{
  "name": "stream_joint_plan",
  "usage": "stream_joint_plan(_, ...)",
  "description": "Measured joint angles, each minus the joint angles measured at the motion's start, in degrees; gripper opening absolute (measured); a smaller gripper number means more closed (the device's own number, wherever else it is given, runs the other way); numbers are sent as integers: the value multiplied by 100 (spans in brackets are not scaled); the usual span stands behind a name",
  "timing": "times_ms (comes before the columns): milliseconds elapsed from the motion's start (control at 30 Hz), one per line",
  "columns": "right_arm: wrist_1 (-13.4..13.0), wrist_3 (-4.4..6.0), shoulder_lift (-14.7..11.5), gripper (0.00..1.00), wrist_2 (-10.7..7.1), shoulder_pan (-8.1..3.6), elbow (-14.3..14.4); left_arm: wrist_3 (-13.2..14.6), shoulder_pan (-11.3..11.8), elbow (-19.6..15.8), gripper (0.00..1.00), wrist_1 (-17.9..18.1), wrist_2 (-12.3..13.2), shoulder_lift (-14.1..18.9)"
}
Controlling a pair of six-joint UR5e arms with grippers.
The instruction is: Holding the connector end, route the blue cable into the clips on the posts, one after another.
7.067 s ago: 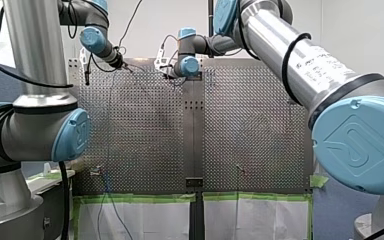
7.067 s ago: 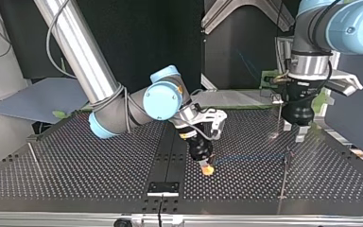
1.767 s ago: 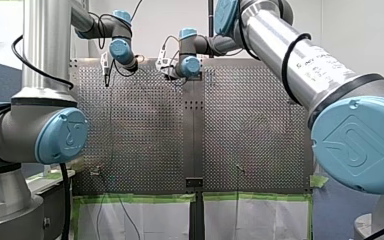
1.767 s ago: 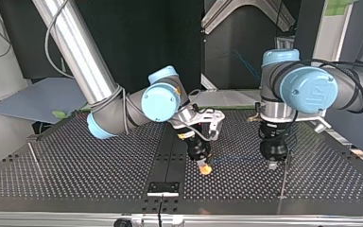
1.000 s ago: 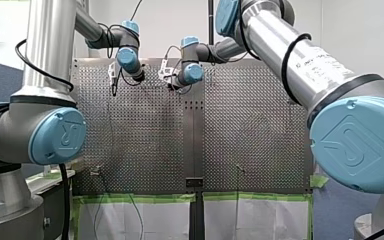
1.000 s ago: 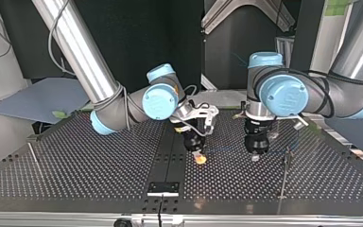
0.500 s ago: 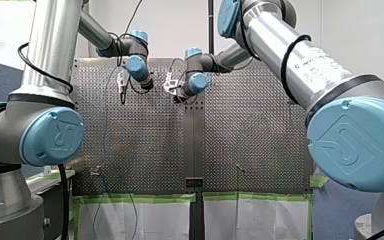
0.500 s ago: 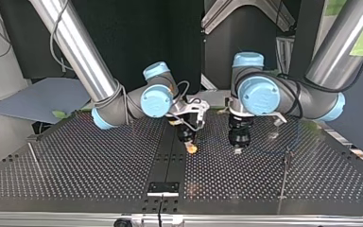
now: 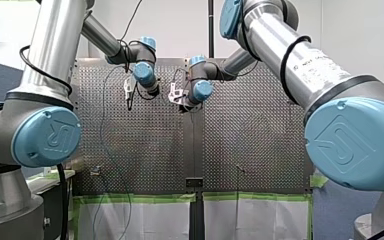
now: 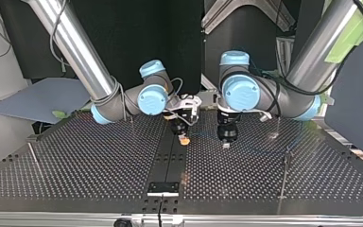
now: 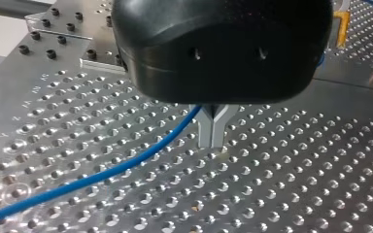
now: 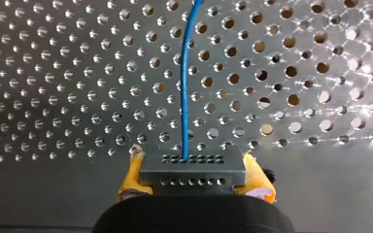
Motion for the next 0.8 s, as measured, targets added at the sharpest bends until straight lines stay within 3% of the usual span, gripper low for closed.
stream_joint_plan(333,-184,-60,1,0,39,-39,397,10,-253,-1,0,47,-156,-449)
stream_joint_plan(533,-383,-86,1,0,49,-90,687,-26,-352,-39,2,115,-292,-504)
stream_joint_plan(800,-647,-95,1,0,54,-126,1051,-117,-377,-358,2,417,-297,-508)
